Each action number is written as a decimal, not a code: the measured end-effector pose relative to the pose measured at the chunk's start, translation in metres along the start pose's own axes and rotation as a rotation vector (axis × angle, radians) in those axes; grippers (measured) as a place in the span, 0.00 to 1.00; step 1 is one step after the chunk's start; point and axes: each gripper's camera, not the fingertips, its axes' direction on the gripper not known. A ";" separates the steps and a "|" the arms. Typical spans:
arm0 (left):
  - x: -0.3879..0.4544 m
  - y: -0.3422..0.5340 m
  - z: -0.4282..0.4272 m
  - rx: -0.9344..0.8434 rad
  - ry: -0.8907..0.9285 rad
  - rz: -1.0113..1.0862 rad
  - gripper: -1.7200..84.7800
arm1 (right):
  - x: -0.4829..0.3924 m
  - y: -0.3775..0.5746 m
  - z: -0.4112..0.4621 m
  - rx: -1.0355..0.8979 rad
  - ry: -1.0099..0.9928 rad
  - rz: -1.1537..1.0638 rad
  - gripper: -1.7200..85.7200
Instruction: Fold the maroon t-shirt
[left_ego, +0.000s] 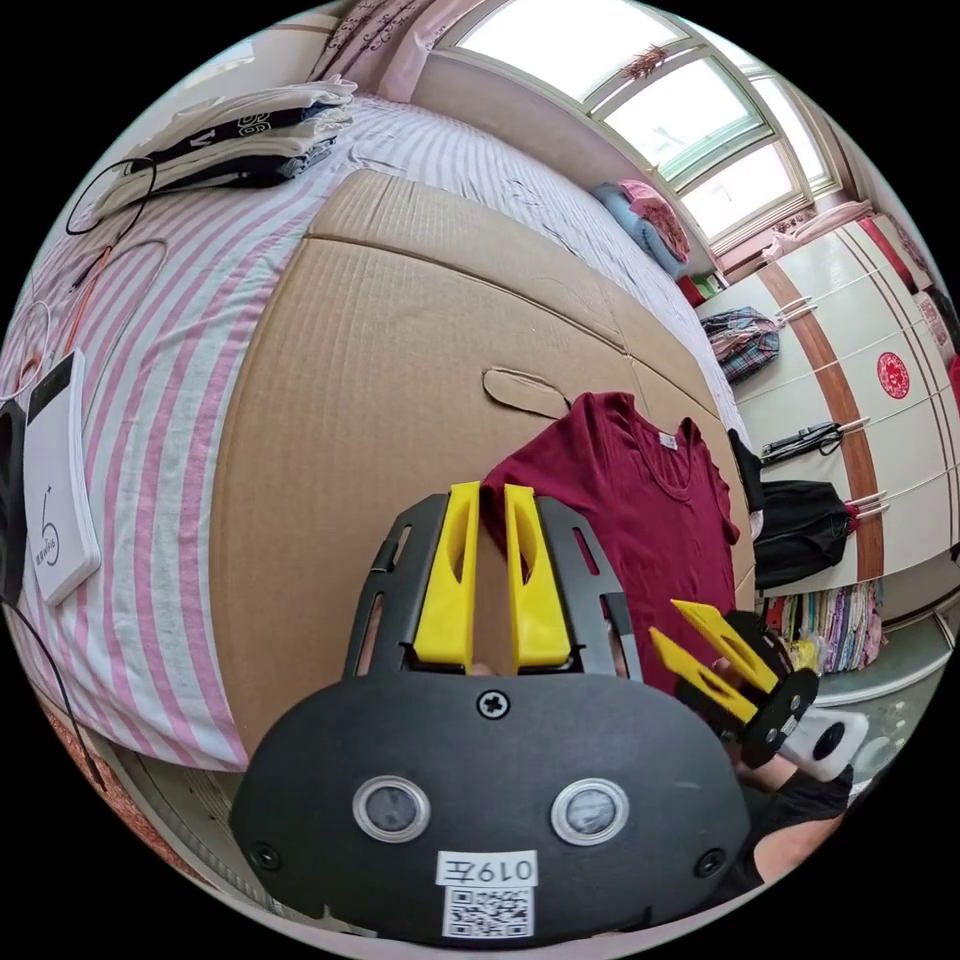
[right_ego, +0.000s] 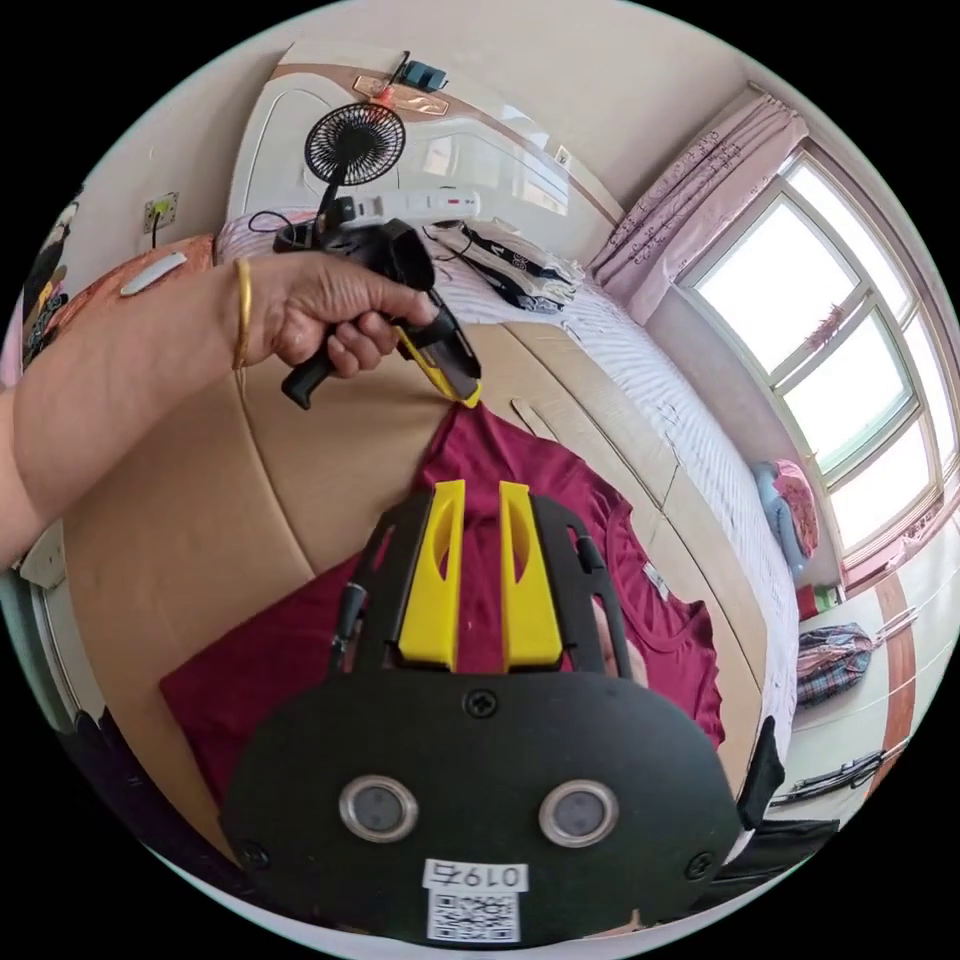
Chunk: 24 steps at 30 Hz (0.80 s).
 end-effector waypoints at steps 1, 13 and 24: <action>0.002 0.001 -0.002 0.003 0.001 0.002 0.05 | 0.028 -0.002 -0.010 0.025 -0.048 0.000 0.04; 0.045 0.030 -0.047 0.071 -0.015 0.135 0.04 | 0.195 -0.030 -0.077 -0.014 -0.587 -0.124 0.01; 0.063 0.072 -0.081 0.047 -0.034 0.067 0.04 | 0.158 0.041 -0.216 0.084 -0.309 -0.003 0.01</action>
